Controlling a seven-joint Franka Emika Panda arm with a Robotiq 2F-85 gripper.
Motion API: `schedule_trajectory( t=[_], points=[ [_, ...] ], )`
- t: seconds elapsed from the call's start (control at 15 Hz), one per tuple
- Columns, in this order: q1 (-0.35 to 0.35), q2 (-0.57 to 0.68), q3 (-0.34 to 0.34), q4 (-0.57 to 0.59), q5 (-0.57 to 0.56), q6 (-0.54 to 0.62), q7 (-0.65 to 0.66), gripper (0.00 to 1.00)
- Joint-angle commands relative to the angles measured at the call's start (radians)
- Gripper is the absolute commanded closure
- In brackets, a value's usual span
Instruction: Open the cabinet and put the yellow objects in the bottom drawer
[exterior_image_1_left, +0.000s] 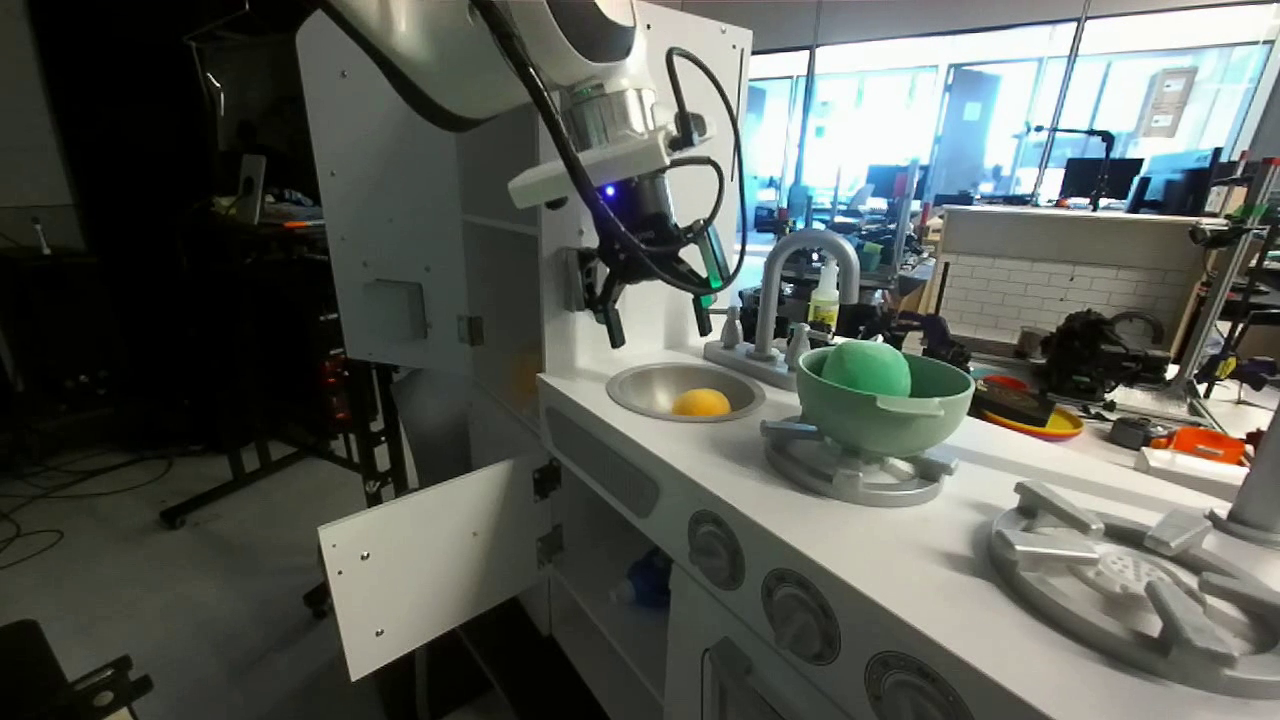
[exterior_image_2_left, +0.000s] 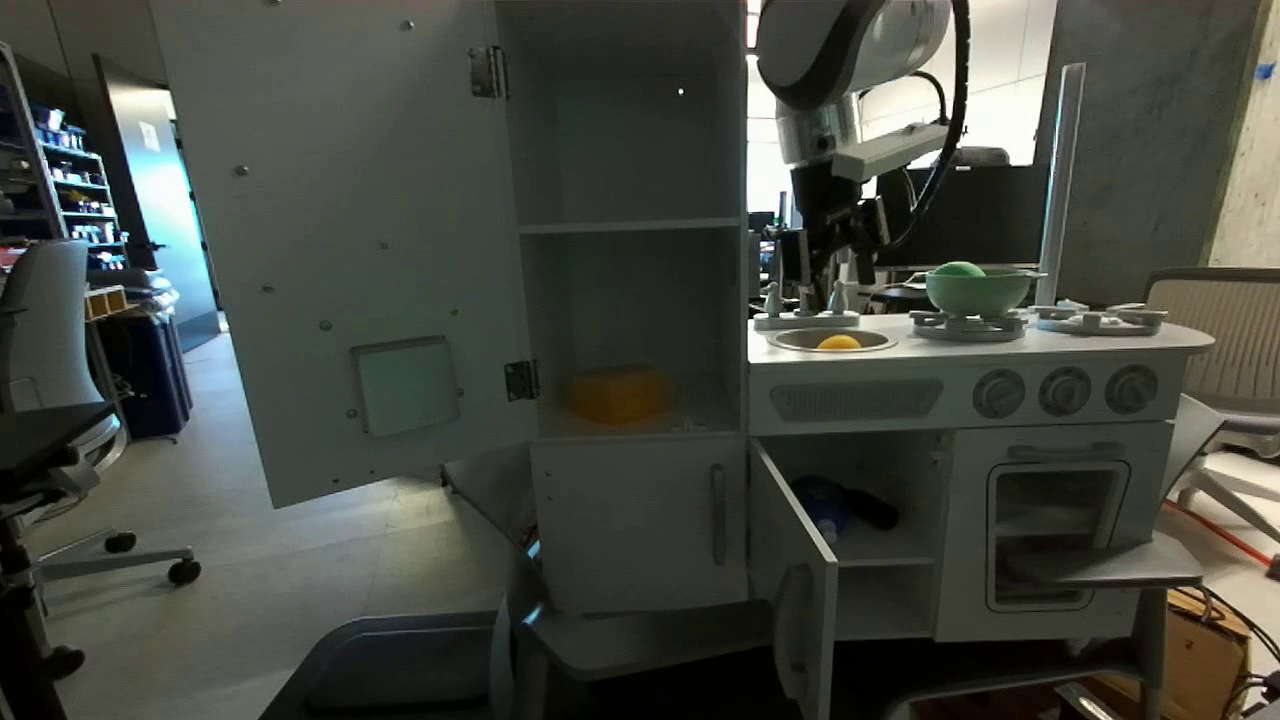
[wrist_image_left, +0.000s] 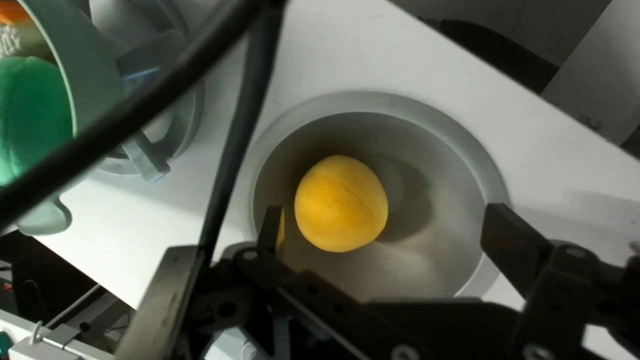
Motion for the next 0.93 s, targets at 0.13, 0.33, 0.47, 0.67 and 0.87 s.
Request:
schedule_trajectory(
  t=[0.13, 0.33, 0.47, 0.67, 0.87],
  points=[
    [0.011, 0.219, -0.046, 0.336, 0.062, -0.168, -0.067, 0.00],
    [0.010, 0.307, -0.052, 0.446, 0.066, -0.234, -0.097, 0.00],
    [0.006, 0.355, -0.053, 0.496, 0.069, -0.247, -0.111, 0.00],
    [0.003, 0.396, -0.054, 0.547, 0.075, -0.234, -0.114, 0.00],
    [-0.010, 0.411, -0.028, 0.567, 0.059, -0.211, -0.105, 0.00]
  ],
)
